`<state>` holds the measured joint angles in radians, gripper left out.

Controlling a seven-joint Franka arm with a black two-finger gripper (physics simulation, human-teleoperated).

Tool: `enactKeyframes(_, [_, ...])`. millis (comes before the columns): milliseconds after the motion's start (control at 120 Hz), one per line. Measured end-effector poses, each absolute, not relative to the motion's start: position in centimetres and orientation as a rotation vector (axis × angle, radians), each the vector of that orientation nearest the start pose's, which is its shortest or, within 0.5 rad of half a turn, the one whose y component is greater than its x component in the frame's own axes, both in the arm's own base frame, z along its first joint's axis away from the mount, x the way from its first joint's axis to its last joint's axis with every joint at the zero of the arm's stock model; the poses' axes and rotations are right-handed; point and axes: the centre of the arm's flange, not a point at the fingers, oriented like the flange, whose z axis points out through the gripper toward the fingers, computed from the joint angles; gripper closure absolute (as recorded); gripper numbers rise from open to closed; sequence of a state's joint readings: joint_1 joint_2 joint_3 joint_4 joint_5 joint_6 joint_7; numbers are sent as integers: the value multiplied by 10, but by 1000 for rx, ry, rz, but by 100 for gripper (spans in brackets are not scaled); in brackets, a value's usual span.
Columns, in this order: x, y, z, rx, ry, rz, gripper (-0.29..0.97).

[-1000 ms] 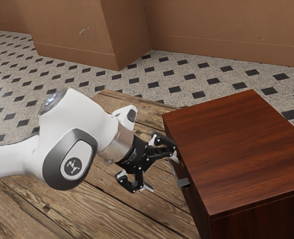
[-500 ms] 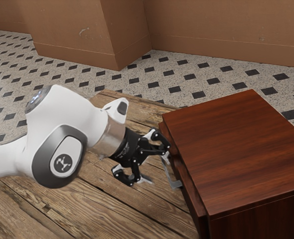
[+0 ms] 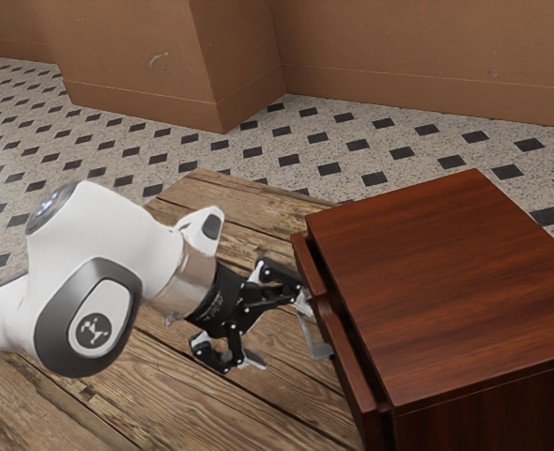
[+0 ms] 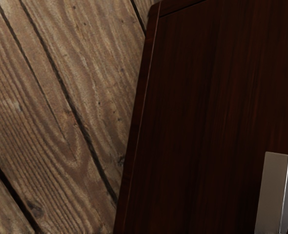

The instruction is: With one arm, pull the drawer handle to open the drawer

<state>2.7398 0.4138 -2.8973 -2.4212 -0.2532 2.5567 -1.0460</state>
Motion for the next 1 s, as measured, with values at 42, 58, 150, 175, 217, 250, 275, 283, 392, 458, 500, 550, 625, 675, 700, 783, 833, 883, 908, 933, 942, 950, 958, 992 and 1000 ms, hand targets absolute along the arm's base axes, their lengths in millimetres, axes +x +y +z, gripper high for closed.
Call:
enactKeyframes(42, [458, -60, 515, 2220, 1318, 351, 0])
enactKeyframes(58, [457, -60, 515, 2219, 1318, 350, 0])
enactKeyframes(150, [451, -59, 516, 2211, 1319, 347, 0])
enactKeyframes(175, [450, -58, 517, 2208, 1319, 347, 0])
enactKeyframes(217, [447, -58, 517, 2205, 1320, 344, 0])
enactKeyframes(250, [444, -57, 517, 2202, 1320, 343, 0])
enactKeyframes(275, [441, -56, 518, 2198, 1321, 343, 0])
enactKeyframes(283, [440, -55, 518, 2197, 1321, 343, 0])
enactKeyframes(392, [430, -50, 521, 2186, 1322, 340, 0])
enactKeyframes(458, [426, -47, 521, 2187, 1326, 337, 0])
enactKeyframes(500, [424, -46, 520, 2190, 1329, 334, 0])
enactKeyframes(550, [423, -45, 519, 2200, 1330, 331, 0])
enactKeyframes(625, [421, -45, 517, 2222, 1329, 326, 0])
enactKeyframes(675, [420, -43, 518, 2233, 1328, 327, 0])
enactKeyframes(700, [419, -42, 519, 2237, 1328, 328, 0])
enactKeyframes(783, [416, -39, 520, 2251, 1332, 325, 0])
enactKeyframes(833, [414, -36, 521, 2264, 1334, 326, 0])
enactKeyframes(883, [411, -34, 522, 2277, 1333, 324, 0])
enactKeyframes(908, [410, -34, 522, 2284, 1333, 322, 0])
enactKeyframes(933, [408, -32, 521, 2289, 1336, 319, 0])
enactKeyframes(942, [408, -32, 521, 2290, 1337, 318, 0])
enactKeyframes(950, [407, -31, 521, 2292, 1338, 317, 0])
enactKeyframes(958, [407, -31, 521, 2293, 1339, 316, 0])
enactKeyframes(992, [405, -29, 521, 2299, 1342, 315, 0])
enactKeyframes(1000, [404, -29, 521, 2300, 1342, 315, 0])
